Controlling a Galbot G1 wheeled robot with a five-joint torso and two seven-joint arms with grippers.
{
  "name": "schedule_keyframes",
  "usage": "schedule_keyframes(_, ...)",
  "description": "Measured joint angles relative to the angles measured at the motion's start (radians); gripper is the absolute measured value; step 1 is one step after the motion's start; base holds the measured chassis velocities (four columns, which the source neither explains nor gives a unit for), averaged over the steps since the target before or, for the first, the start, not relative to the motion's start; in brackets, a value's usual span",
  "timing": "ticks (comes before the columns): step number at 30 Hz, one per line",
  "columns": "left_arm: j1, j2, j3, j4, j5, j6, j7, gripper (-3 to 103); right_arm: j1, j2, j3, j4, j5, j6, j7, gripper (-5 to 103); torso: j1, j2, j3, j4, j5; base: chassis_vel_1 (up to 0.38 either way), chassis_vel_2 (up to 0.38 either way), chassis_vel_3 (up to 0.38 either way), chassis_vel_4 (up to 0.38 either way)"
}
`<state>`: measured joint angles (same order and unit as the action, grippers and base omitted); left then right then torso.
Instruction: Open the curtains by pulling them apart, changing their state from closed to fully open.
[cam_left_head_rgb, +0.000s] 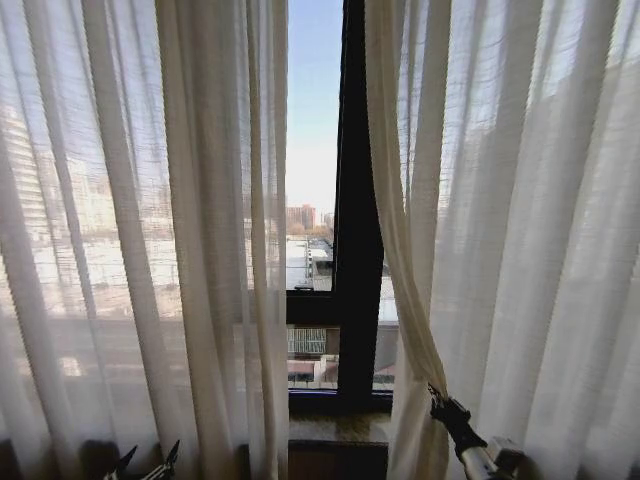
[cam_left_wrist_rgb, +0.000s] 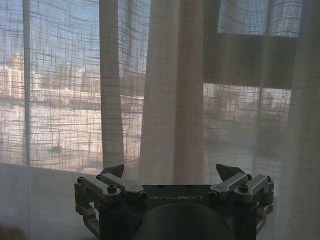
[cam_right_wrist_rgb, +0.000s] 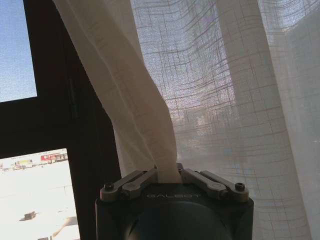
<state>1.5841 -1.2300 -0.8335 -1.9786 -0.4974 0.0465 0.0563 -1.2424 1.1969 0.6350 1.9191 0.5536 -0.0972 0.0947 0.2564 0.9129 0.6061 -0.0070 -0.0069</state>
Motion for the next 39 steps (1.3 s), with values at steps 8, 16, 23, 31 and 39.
schedule_keyframes(8,-0.005,0.003,0.005,0.004,-0.001,-0.001,0.001,100,-0.008,-0.007,0.019,0.002,0.0,0.001,-0.001,1,0.0,0.0,0.0,0.0001,-0.0001,-0.074,-0.071,0.08,0.079)
schedule_keyframes(16,-0.011,0.006,0.007,0.004,-0.002,-0.001,0.002,100,-0.026,-0.019,0.044,0.02,0.005,0.001,0.0,1,0.0,0.0,0.0,-0.0001,0.0,-0.102,-0.107,0.082,0.09)
schedule_keyframes(23,0.0,0.006,0.005,0.003,-0.003,-0.01,0.004,100,-0.039,-0.019,0.055,0.032,0.005,0.001,0.002,1,0.0,0.0,0.0,0.0001,0.0,-0.123,-0.122,0.147,0.128)
schedule_keyframes(31,0.0,0.001,0.007,0.003,-0.002,-0.015,0.015,100,-0.05,-0.017,0.064,0.038,0.003,0.0,0.001,1,0.0,0.0,0.0,-0.0001,0.0002,-0.138,-0.144,0.133,0.139)
schedule_keyframes(39,0.003,-0.001,0.006,0.0,-0.001,-0.017,0.015,100,-0.063,-0.009,0.073,0.053,0.001,0.0,-0.001,1,0.0,0.0,0.0,0.0,0.0,-0.118,-0.133,0.108,0.125)
